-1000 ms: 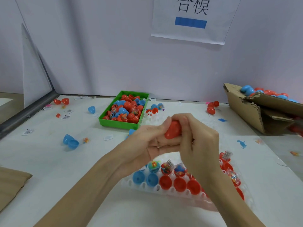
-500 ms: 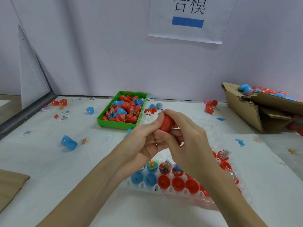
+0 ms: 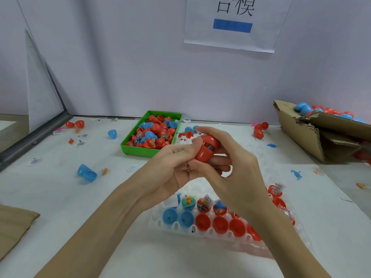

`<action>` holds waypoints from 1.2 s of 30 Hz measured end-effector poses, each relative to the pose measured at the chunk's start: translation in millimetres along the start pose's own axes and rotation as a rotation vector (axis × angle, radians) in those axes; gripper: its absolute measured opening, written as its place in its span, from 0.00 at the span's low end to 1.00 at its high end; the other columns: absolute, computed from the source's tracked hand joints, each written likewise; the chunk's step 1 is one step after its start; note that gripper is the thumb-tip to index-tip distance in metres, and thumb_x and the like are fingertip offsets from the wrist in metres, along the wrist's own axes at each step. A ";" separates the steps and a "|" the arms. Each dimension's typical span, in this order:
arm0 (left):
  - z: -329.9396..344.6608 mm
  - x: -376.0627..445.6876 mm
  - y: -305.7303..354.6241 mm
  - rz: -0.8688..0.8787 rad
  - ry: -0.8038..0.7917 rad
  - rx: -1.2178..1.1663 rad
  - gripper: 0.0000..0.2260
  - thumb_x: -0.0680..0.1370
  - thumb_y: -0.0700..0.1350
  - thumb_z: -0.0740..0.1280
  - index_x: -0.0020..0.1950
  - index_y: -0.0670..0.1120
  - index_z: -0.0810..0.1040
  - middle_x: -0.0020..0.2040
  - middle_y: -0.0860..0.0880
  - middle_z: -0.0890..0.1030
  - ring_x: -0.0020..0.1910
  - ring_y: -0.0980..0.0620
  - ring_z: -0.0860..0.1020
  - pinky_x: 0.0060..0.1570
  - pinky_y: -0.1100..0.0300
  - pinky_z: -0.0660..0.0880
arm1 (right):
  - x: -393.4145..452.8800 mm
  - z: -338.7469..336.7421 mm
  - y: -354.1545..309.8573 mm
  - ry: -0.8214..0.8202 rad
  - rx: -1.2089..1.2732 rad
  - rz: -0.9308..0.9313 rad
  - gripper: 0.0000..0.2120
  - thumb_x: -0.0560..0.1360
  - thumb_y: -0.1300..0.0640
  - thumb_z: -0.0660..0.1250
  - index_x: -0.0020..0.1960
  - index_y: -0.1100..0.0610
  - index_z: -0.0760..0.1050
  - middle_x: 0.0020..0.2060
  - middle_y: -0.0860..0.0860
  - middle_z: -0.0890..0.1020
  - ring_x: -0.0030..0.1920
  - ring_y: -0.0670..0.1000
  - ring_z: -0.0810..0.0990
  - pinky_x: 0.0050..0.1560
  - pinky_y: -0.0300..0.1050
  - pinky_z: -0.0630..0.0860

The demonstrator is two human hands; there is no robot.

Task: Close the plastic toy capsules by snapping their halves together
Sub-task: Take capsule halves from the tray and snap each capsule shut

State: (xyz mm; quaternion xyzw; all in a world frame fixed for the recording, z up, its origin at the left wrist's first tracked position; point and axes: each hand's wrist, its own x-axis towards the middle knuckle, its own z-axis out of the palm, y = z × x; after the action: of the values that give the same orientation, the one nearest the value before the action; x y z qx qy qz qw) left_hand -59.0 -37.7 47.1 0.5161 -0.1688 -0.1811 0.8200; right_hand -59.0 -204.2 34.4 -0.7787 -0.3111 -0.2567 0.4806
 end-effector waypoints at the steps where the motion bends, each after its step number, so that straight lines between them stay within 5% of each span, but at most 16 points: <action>1: 0.0 -0.5 0.0 0.007 0.002 0.010 0.21 0.84 0.51 0.63 0.61 0.35 0.83 0.60 0.34 0.84 0.61 0.38 0.84 0.60 0.53 0.81 | -0.1 0.0 -0.5 0.000 0.011 -0.001 0.25 0.74 0.60 0.77 0.69 0.57 0.76 0.55 0.45 0.81 0.49 0.33 0.83 0.48 0.25 0.76; 8: 5.6 0.7 -1.6 0.020 -0.005 0.003 0.20 0.83 0.56 0.63 0.59 0.41 0.87 0.60 0.36 0.85 0.61 0.40 0.84 0.61 0.53 0.81 | -0.8 -0.2 0.1 0.054 -0.076 -0.080 0.20 0.75 0.59 0.76 0.65 0.60 0.78 0.53 0.48 0.83 0.52 0.32 0.80 0.51 0.24 0.74; 15: 3.9 -1.6 5.5 -0.041 -0.052 -0.133 0.17 0.81 0.47 0.65 0.61 0.36 0.84 0.60 0.35 0.84 0.59 0.38 0.84 0.60 0.51 0.81 | -1.2 -1.1 1.6 0.026 -0.147 -0.123 0.21 0.77 0.50 0.73 0.67 0.56 0.76 0.56 0.47 0.82 0.55 0.42 0.81 0.55 0.29 0.75; 26: -3.6 -2.6 4.7 -0.042 -0.142 -0.122 0.18 0.80 0.50 0.70 0.63 0.38 0.84 0.61 0.35 0.83 0.64 0.37 0.81 0.70 0.46 0.75 | -1.9 -2.5 2.8 0.008 -0.137 -0.155 0.18 0.77 0.55 0.73 0.65 0.58 0.77 0.57 0.49 0.82 0.57 0.44 0.81 0.57 0.31 0.75; 36: -14.6 -3.1 6.0 -0.101 -0.160 -0.076 0.21 0.78 0.54 0.74 0.61 0.39 0.85 0.58 0.38 0.85 0.61 0.43 0.84 0.62 0.54 0.79 | -3.1 -0.8 -0.4 -0.002 -0.167 -0.176 0.20 0.76 0.58 0.75 0.65 0.62 0.78 0.57 0.53 0.83 0.58 0.42 0.79 0.58 0.29 0.74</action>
State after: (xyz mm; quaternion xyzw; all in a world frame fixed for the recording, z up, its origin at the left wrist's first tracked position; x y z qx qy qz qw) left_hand -54.2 -22.3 46.4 0.4761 -0.2005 -0.2690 0.8129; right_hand -61.5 -205.5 32.8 -0.7859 -0.3564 -0.3220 0.3895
